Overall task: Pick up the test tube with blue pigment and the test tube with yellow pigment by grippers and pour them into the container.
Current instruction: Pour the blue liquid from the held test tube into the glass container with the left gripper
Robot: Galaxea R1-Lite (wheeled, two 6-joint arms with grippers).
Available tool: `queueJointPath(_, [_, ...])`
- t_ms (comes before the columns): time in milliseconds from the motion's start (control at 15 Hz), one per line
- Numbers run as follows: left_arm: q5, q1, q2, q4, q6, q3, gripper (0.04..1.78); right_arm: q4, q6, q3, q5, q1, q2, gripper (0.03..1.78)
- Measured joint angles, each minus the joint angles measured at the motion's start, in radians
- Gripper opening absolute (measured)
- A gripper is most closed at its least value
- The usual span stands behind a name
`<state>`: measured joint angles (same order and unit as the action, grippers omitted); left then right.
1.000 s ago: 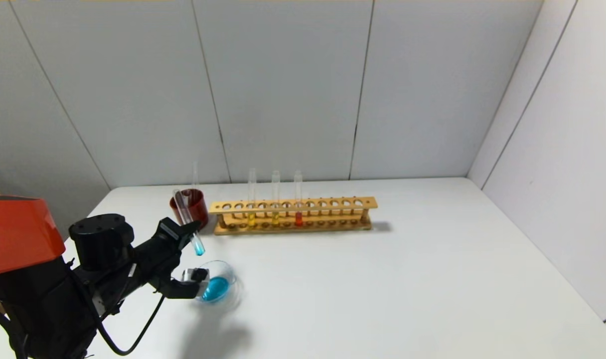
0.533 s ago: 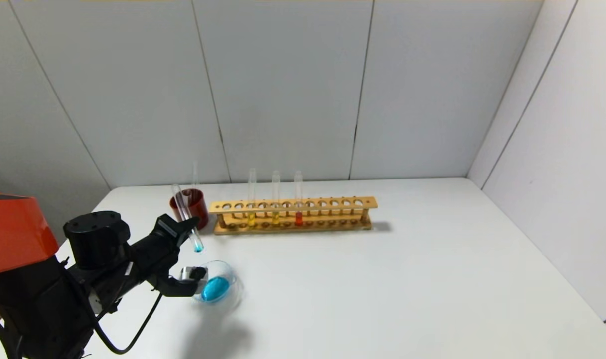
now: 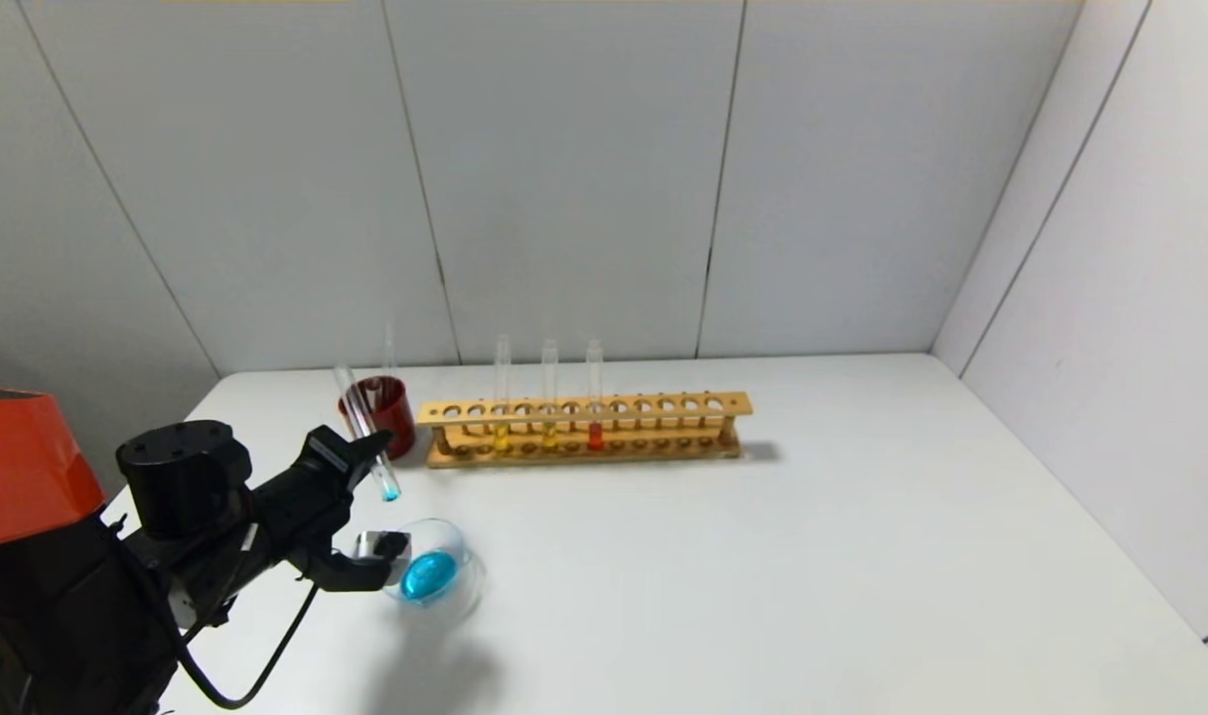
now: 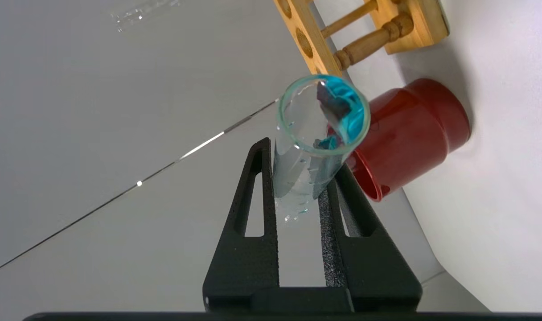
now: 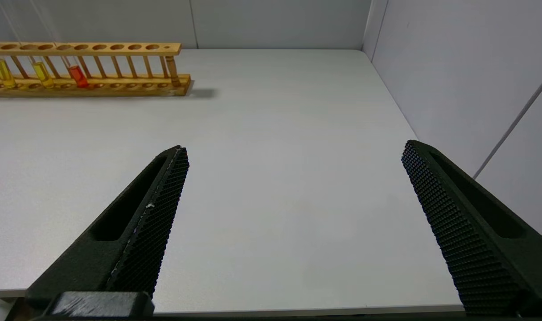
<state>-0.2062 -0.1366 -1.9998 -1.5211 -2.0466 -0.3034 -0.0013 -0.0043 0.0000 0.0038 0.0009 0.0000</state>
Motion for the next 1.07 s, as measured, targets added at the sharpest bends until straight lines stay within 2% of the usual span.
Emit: queueJointPath(1067, [0.068,-0.031,0.053,0.0,-0.074,0.03,0.31,0.0,0.0,0.0,0.0,0.0,0.0,1.75])
